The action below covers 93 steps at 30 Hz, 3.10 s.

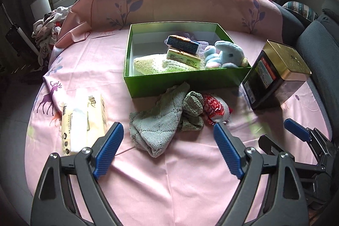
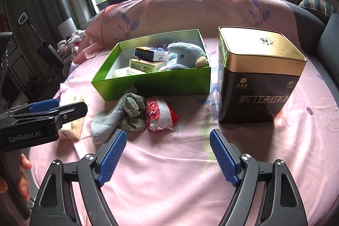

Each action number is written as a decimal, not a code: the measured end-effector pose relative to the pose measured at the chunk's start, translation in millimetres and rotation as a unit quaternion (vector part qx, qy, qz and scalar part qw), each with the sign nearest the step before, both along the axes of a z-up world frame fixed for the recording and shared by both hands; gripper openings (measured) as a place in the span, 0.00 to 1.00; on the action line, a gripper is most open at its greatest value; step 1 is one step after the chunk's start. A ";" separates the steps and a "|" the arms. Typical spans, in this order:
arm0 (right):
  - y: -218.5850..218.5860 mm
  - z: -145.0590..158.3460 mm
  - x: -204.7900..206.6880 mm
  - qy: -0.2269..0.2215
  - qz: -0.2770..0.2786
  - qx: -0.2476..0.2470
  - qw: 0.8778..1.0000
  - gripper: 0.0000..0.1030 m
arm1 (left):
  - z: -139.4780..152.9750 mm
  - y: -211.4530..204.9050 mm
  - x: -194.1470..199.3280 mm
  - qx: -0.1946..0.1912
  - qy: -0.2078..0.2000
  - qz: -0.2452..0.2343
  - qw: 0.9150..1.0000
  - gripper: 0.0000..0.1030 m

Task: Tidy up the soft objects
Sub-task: 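Move the left gripper to the grey-green towel beside the box, then grasp the grey-green towel with the left gripper and lift it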

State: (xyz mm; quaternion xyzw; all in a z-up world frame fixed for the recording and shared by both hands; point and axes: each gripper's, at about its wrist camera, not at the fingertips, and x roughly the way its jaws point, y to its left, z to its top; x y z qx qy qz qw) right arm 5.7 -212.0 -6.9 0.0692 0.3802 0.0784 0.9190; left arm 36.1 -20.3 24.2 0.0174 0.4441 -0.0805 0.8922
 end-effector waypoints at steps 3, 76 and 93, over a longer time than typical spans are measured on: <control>-0.1 -0.3 -5.1 0.002 0.000 0.004 1.000 0.79 | 1.3 2.8 -6.8 0.003 -0.006 0.001 1.000 0.84; 64.7 -74.2 4.8 0.103 0.133 0.148 0.975 0.54 | -75.6 14.4 -68.0 -0.125 0.121 -0.196 0.965 0.19; 57.3 -23.0 -18.2 -0.004 0.114 0.048 0.992 0.15 | -46.7 11.7 -62.6 -0.128 0.079 -0.178 0.973 0.19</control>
